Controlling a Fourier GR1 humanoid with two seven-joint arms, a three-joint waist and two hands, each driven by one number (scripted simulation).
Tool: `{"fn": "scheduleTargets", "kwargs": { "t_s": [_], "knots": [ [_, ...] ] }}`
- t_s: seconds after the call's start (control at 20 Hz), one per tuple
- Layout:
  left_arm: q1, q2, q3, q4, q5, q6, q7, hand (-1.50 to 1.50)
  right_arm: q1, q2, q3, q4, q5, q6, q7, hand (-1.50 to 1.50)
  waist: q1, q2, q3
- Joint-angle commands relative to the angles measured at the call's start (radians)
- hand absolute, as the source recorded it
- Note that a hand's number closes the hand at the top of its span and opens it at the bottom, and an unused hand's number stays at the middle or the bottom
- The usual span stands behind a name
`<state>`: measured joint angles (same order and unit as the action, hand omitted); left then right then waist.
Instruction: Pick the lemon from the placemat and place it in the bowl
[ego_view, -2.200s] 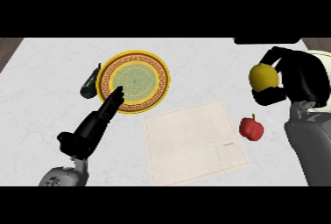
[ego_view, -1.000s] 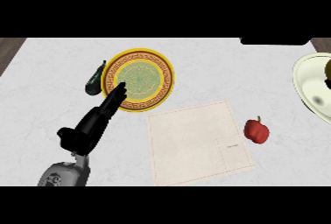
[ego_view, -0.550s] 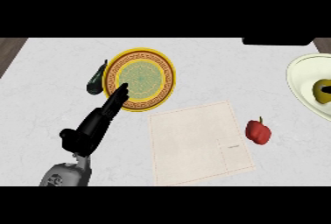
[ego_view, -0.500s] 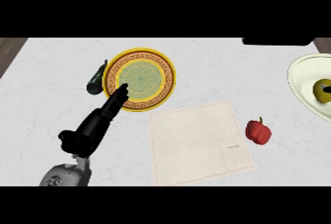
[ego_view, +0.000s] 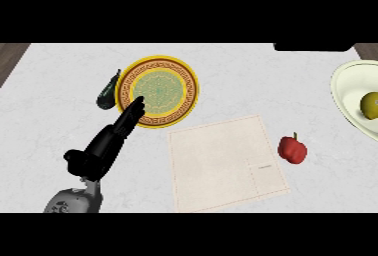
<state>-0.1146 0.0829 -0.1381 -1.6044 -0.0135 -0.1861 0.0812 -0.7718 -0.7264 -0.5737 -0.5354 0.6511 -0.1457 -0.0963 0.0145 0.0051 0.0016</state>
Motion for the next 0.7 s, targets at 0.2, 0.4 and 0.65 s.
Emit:
{"fn": "scheduleTargets", "kwargs": {
  "t_s": [0.2,0.4,0.65],
  "knots": [
    [0.004,-0.011,-0.003,-0.014,-0.021,0.018,0.004,0.00,0.060,-0.131,-0.180,0.094,-0.174,0.036,-0.068,-1.50,-0.008,-0.001,0.000],
    [0.001,-0.016,0.009,0.004,-0.011,0.017,0.004,0.00,0.173,-0.200,-0.272,0.105,-0.250,0.038,-0.125,-1.50,-0.019,-0.003,0.000],
    [-0.007,-0.007,0.027,-0.023,0.005,0.011,0.037,0.00,0.292,-0.353,-0.379,0.206,-0.349,0.202,-0.253,-1.50,-0.020,-0.001,0.002]
  ]
}}
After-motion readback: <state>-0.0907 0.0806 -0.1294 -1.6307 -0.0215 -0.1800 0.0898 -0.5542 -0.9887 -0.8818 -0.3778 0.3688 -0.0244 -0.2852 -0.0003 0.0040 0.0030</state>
